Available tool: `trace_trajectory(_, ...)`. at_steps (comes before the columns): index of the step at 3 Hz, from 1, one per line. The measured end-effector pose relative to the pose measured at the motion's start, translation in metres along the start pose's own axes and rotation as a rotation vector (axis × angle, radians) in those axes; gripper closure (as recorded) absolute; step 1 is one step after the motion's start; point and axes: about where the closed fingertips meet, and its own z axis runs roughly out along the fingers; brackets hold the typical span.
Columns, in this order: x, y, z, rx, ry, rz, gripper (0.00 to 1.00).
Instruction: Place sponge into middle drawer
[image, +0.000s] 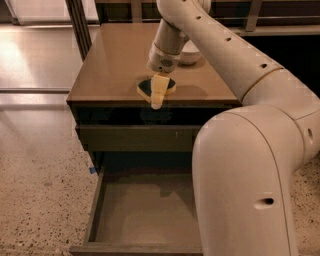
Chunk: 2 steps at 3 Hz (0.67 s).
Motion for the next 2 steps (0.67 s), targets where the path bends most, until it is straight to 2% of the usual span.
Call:
trace_trajectory(1,0.0007,-0.0012,0.0074,-0.010,-0.010,0.005,0.00)
trace_trajectory(2,0.0007,-0.0013,0.0077,-0.011,-0.011,0.005,0.15)
